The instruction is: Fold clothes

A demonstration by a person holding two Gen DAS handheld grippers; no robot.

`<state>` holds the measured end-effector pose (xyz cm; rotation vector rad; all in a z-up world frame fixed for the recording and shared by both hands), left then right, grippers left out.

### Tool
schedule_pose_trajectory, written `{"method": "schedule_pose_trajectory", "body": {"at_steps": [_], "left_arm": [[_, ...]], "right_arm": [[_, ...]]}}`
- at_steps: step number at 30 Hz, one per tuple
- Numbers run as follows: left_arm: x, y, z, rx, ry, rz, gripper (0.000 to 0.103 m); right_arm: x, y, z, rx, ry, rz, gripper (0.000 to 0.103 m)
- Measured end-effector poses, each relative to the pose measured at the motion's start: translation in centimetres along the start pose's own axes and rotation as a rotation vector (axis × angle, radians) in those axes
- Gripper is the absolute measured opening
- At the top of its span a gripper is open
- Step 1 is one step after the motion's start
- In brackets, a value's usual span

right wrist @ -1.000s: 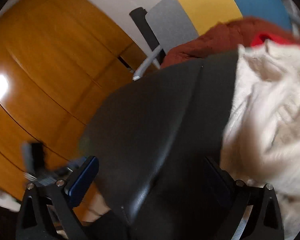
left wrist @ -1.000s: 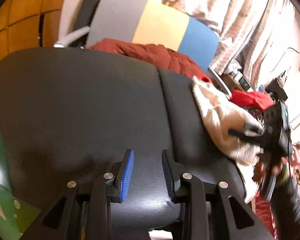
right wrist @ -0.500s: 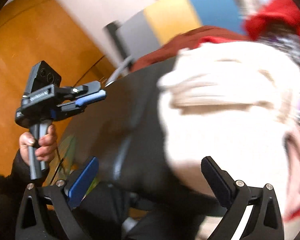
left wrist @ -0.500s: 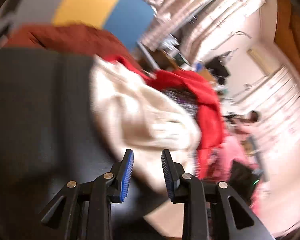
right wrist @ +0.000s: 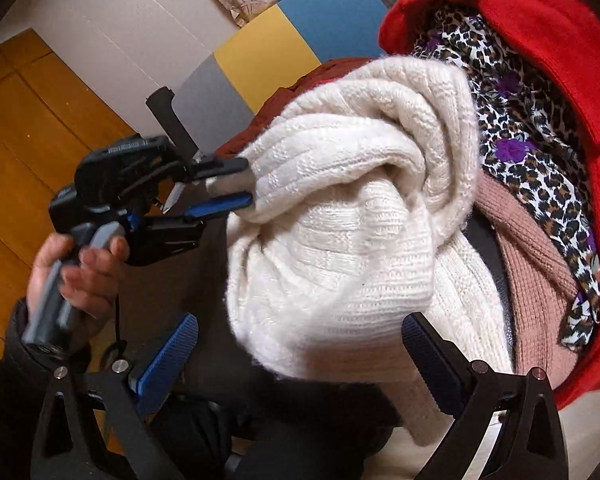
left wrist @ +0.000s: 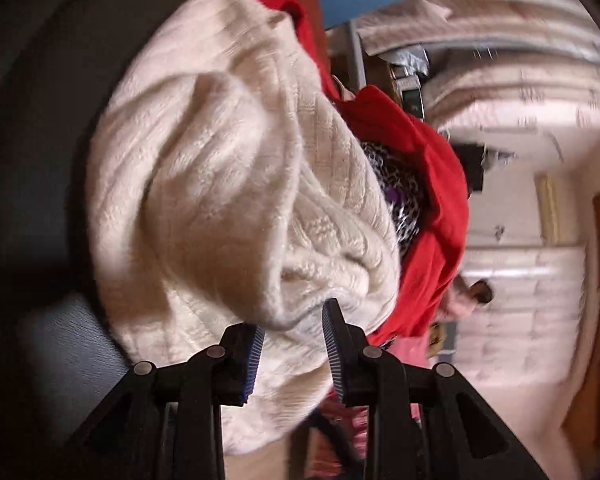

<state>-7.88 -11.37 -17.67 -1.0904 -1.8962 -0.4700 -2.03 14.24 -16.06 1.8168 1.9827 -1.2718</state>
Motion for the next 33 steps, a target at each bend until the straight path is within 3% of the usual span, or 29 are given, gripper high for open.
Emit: {"method": "schedule_pose_trajectory", "body": {"at_steps": [2,5,7,9,13,16,18,19,20,22,28,33], "left_arm": [[0.1,0.4,-1.4,0.058,0.036,-0.041,0.029],[0.8,0.3,-2.4,0.104,0.009,-0.032,0.036],[0.6,-0.5,-1.8,0.034,0.017,-0.054,0.041],[0.0,-0.7,-0.8,-0.027,0.041,-0.147,0.042],[0.0,-1.0,0.4,-0.048,0.056,-0.273,0.056],[0.1,-1.2,1.3,-0.061,0.067,-0.365,0.058],[0.2,-1.4,2.5,-0.105,0.046,-0.365,0.056],[0.2,-1.3,3.2,-0.130,0.013,-0.347,0.043],[0.2,-1.3,2.4,-0.124,0.004,-0.322,0.020],[0.3,-1.5,0.4,-0.099,-0.002,-0.272,0.011],[0.7,-1.9,-5.6,-0.024,-0.020,-0.120,0.000],[1.1,-2.3,-10.7,0.038,-0.034,0.006,0.000]], "right_arm": [[-0.5,0.0,0.4,0.011,0.011,-0.001,0.103],[-0.4,0.4,0.7,0.025,0.001,0.010,0.103],[0.0,0.5,0.8,0.031,-0.005,0.018,0.103],[-0.1,0.4,0.8,0.036,-0.008,0.015,0.103],[0.1,0.4,0.8,0.043,-0.021,0.021,0.103],[0.4,0.4,0.7,0.047,-0.036,0.032,0.103],[0.5,0.7,0.5,0.046,-0.038,0.035,0.103],[0.5,0.7,0.4,0.047,-0.036,0.034,0.103],[0.6,0.5,0.1,0.051,-0.031,0.028,0.103],[0.7,0.2,-0.4,0.060,-0.021,0.019,0.103],[1.2,-0.6,-2.2,0.106,0.000,0.018,0.103],[0.5,-1.0,-2.9,0.107,-0.013,0.015,0.103]]}}
Point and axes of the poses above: each gripper's, at about its wrist camera, not at the fingertips, and z roughly the way its jaws point, x to its right, y to its underside, the point moved 1 cm from there along z, roughly the way its jaws point, and after that the axes turned 9 degrees about z, right-handed, at the moved point
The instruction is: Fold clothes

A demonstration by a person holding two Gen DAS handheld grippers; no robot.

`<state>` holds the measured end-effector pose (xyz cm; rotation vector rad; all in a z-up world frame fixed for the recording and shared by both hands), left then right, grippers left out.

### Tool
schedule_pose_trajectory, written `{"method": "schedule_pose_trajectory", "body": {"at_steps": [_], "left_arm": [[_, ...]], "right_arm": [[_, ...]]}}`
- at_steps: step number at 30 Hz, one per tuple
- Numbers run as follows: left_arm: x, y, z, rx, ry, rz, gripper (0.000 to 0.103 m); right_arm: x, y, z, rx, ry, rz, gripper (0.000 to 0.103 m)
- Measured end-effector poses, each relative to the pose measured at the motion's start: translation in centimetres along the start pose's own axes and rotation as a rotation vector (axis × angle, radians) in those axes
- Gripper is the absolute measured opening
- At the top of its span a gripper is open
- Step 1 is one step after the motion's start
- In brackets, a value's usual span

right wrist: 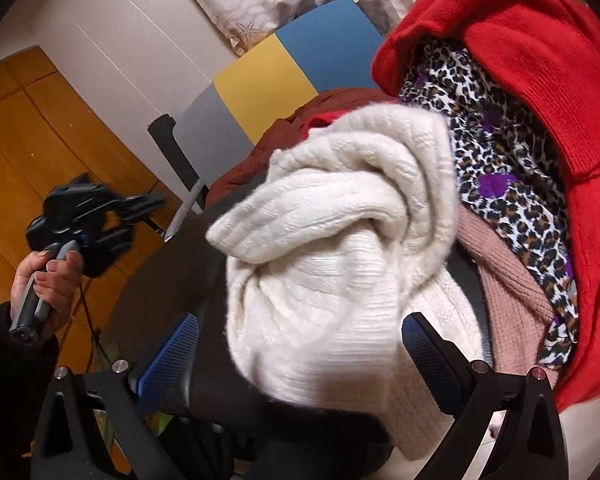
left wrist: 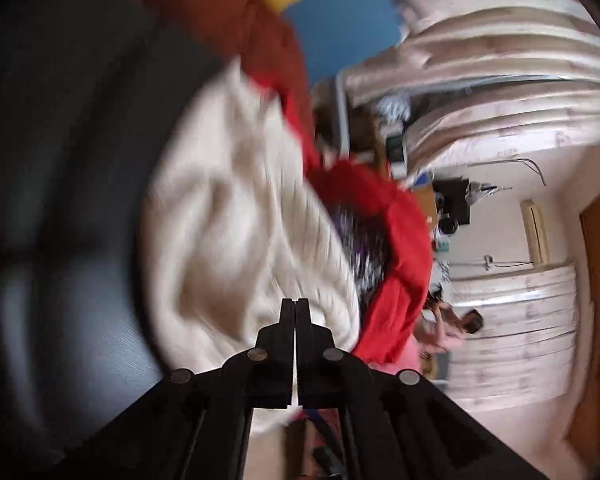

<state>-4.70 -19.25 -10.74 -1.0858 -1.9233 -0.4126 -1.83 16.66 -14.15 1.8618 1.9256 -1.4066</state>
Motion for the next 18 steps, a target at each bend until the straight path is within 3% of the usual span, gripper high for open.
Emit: {"method": "schedule_pose_trajectory", "body": {"at_steps": [4,6,8,10,13,15,17,18], "left_arm": [[0.1,-0.5,-4.0,0.051,-0.010,0.100,0.001],[-0.4,-0.1,-4.6,0.037,0.015,0.108,0.009],[-1.2,1.1,-2.6,-0.033,0.088,0.047,0.029],[-1.4,2.4,0.3,-0.103,0.172,-0.025,0.039],[0.8,3.5,5.5,-0.173,0.220,-0.063,0.061],[2.1,3.8,8.5,-0.209,0.235,-0.087,0.070],[1.9,3.6,10.1,-0.220,0.204,-0.128,0.083],[1.8,3.6,10.9,-0.224,0.186,-0.149,0.083]], "right_arm": [[-0.9,0.4,0.8,-0.018,0.028,-0.020,0.103],[-1.0,0.6,1.4,-0.025,0.044,-0.020,0.103],[-1.1,0.8,1.9,-0.030,0.056,-0.017,0.103],[-1.1,1.0,2.3,-0.035,0.062,-0.013,0.103],[-0.9,1.1,2.5,-0.036,0.067,-0.016,0.103],[-0.6,1.2,2.6,-0.040,0.065,-0.011,0.103],[0.0,1.2,2.6,-0.039,0.054,0.009,0.103],[0.2,1.2,2.6,-0.038,0.049,0.019,0.103]]}}
Point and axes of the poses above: each gripper's, at about its wrist camera, not at the fingertips, and z roughly the way its jaws point, x to its right, y to its underside, the point moved 1 cm from there along z, roughly the way its jaws point, and after that the axes turned 9 degrees about z, right-handed, at the moved point
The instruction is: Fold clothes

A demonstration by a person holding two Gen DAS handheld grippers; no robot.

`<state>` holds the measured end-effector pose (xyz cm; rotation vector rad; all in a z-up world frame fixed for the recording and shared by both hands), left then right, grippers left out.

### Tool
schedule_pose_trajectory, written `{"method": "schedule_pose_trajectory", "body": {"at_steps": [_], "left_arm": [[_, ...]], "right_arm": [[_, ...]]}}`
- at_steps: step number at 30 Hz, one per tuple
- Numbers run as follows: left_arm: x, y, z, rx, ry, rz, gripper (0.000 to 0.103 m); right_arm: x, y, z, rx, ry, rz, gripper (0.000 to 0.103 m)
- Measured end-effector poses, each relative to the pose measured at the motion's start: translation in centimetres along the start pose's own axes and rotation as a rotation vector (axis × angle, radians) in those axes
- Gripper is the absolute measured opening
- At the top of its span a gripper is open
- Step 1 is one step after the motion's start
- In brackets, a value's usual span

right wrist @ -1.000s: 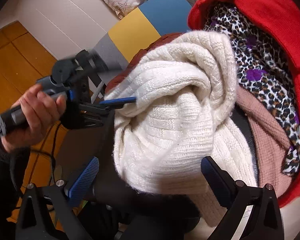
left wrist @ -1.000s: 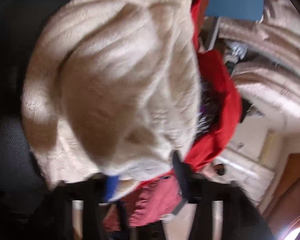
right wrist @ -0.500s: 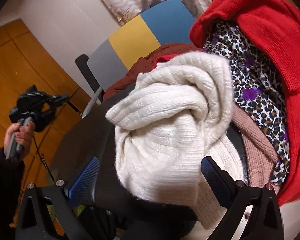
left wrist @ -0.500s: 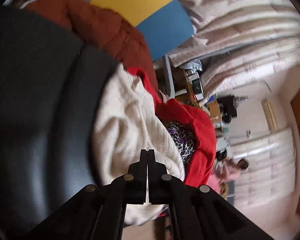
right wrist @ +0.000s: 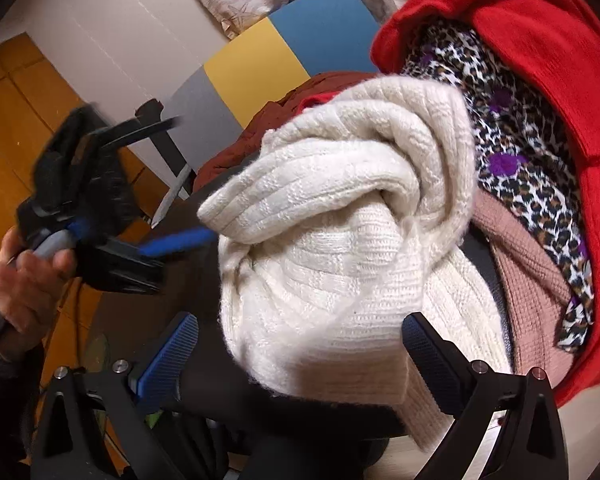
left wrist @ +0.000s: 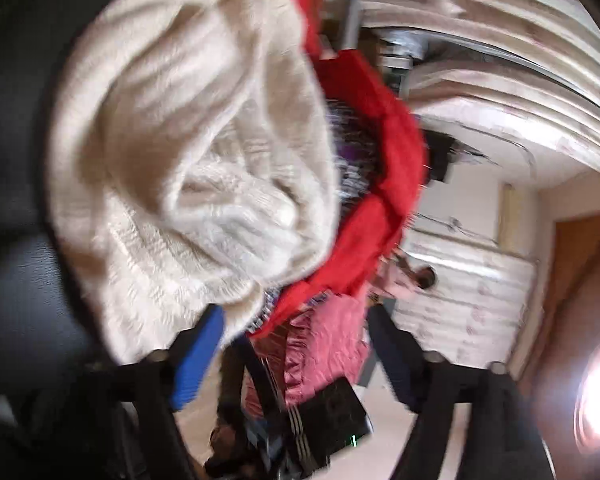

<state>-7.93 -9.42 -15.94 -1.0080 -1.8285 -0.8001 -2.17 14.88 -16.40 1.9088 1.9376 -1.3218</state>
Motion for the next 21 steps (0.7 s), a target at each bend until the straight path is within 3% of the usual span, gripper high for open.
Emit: {"method": "schedule_pose_trajectory", "body": {"at_steps": [4,6,7,8,10,18,21], "left_arm": [[-1.0,-1.1,2.7,-0.003,-0.061,-0.092,0.081],[-1.4,-1.7,4.1,-0.005,-0.091,-0.138,0.061],[-1.7,-2.0,4.8,-0.006,-0.106,-0.161,0.038],[-1.5,-1.9,4.9,-0.003,-0.119,-0.138,0.021],[-0.7,-1.8,3.5,0.047,-0.134,-0.055,0.013],[3.1,-3.0,-9.1,0.301,-0.172,0.214,0.010],[2.9,-3.4,-16.7,0.405,-0.229,0.252,0.010]], "right_arm": [[0.7,0.1,-0.1,0.000,-0.018,0.017,0.103],[1.2,0.2,-0.1,-0.006,-0.023,0.023,0.103],[1.4,0.2,0.0,-0.011,-0.023,0.026,0.103],[1.6,0.2,0.2,-0.015,-0.023,0.030,0.103],[2.0,0.3,0.3,-0.023,-0.024,0.042,0.103],[0.9,0.3,0.0,-0.041,-0.094,0.013,0.103],[-1.0,0.7,0.1,-0.063,-0.130,-0.037,0.103]]}}
Point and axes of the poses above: each gripper's, at about its wrist camera, not at the fingertips, and z roughly the way its jaws point, x to its right, y to its underside, the point moved 1 cm from there along z, roughly the way its jaws point, and after that the axes turned 9 degrees about z, right-handed, at the moved point
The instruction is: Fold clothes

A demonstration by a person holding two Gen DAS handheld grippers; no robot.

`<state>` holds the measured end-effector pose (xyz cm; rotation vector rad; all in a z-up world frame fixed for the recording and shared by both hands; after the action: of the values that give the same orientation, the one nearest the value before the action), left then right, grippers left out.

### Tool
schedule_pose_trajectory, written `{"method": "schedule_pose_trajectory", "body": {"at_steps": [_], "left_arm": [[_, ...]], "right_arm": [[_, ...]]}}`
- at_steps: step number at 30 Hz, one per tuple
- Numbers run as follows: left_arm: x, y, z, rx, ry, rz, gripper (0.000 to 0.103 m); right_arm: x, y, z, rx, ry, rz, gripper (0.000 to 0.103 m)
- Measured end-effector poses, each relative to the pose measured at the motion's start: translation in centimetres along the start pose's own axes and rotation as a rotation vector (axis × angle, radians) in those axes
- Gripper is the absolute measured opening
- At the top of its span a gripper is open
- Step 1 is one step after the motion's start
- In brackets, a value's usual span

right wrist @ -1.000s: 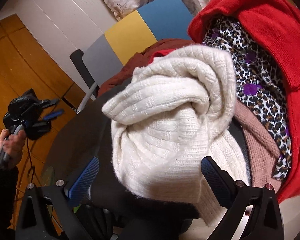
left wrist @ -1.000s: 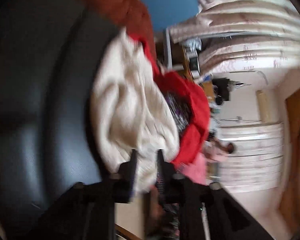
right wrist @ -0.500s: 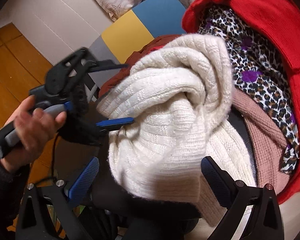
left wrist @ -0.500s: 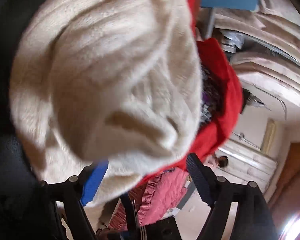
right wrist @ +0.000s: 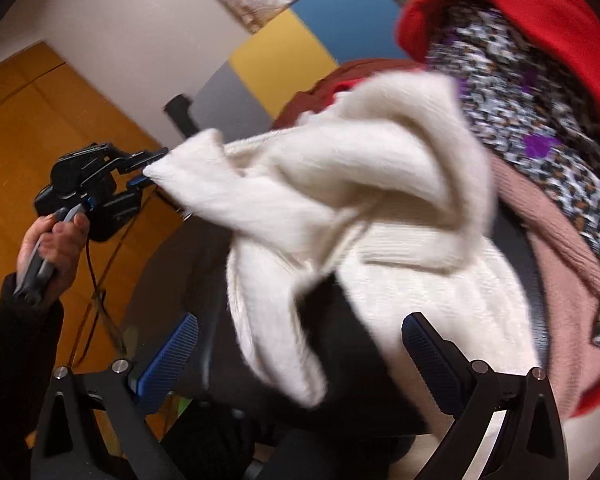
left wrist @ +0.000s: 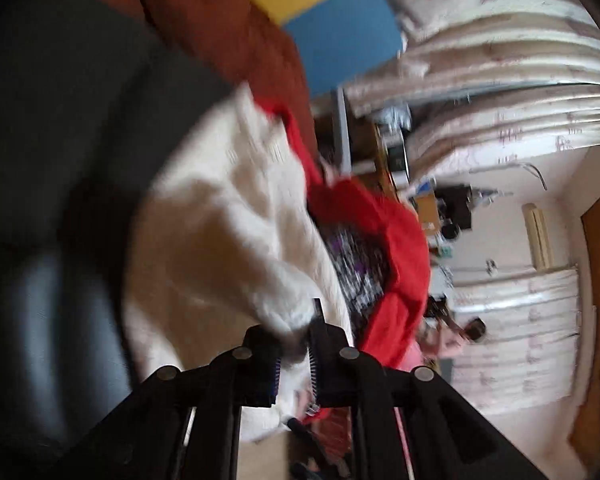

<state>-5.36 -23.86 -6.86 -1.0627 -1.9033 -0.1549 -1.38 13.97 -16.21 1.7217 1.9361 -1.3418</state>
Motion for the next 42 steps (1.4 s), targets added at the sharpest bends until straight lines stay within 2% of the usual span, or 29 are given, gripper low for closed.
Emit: {"method": "schedule_pose_trajectory", "body": {"at_steps": [2,5,7,8,11,13,16,20,23,25,28,29,30,31,32,33,35,37,39,42], "left_arm": [[-1.1,-1.6,-3.9,0.074,-0.041,0.005,0.010],[-3.7,-3.8,-9.9,0.152,-0.154,0.022,0.012],[-6.8,-4.5,-12.8,0.162,-0.256,-0.041,0.019],[-8.8,-4.8,-14.2,0.161,-0.304,-0.088,0.019],[-13.7,-4.4,-18.4,0.239,-0.406,-0.208,0.019],[-14.9,-3.3,-20.2,0.296,-0.445,-0.202,0.019],[-14.0,-1.0,-17.1,0.233,-0.386,-0.081,0.019],[-10.6,2.9,-6.3,0.025,-0.267,0.115,0.019],[-6.9,5.8,3.2,-0.125,-0.180,0.236,0.019],[-4.4,7.2,7.4,-0.200,-0.140,0.305,0.019],[-3.0,8.6,12.3,-0.266,-0.243,0.418,0.019],[-3.4,8.8,12.8,-0.280,-0.271,0.435,0.019],[-3.9,8.9,13.1,-0.294,-0.296,0.447,0.017],[-4.5,9.1,13.4,-0.307,-0.322,0.460,0.006],[-5.0,8.9,13.0,-0.320,-0.330,0.477,0.003],[-5.5,8.8,12.4,-0.332,-0.334,0.495,0.002],[-6.8,8.4,10.5,-0.339,-0.409,0.511,0.002],[-8.4,7.8,8.6,-0.338,-0.523,0.536,0.001],[-9.9,6.8,6.3,-0.322,-0.544,0.508,0.002],[-11.9,5.8,2.6,-0.276,-0.729,0.526,0.001]], "right_arm": [[-1.2,0.2,0.3,-0.014,-0.006,-0.037,0.103],[-2.7,0.5,0.8,-0.027,0.009,-0.072,0.103],[-3.3,0.9,1.0,-0.028,0.013,-0.072,0.103],[-3.6,1.0,1.2,-0.029,0.016,-0.074,0.103],[-4.6,0.9,1.4,-0.041,0.024,-0.093,0.103],[-5.4,0.7,1.6,-0.049,0.020,-0.114,0.103],[-6.7,0.8,2.7,-0.069,0.024,-0.145,0.103],[-7.5,1.0,4.3,-0.116,0.061,-0.160,0.103],[-7.0,1.0,4.3,-0.108,0.115,-0.168,0.103],[-6.3,0.8,4.1,-0.099,0.161,-0.171,0.103],[-5.1,0.5,3.9,-0.085,0.232,-0.171,0.103],[-4.2,0.3,4.0,-0.084,0.257,-0.157,0.103],[-3.3,0.2,4.1,-0.089,0.268,-0.141,0.103],[-2.4,0.1,4.5,-0.102,0.284,-0.128,0.103],[-1.4,0.0,4.9,-0.114,0.301,-0.114,0.103],[-0.6,0.0,5.3,-0.127,0.315,-0.100,0.103],[0.5,0.1,6.3,-0.155,0.313,-0.064,0.103],[0.0,0.2,6.5,-0.175,0.232,-0.066,0.103],[-0.6,0.7,7.2,-0.227,0.131,-0.061,0.103],[-2.1,1.9,8.3,-0.297,0.057,-0.110,0.103]]}}
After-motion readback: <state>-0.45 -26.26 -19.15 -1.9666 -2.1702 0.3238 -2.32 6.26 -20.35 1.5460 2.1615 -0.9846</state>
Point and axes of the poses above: each gripper's, at about its wrist camera, not at the fingertips, and z roughly the way its jaws point, x to its right, y to its underside, the point moved 1 cm from there along z, roughly the way its jaws point, and after that the axes turned 9 degrees about z, right-handed, at the moved point
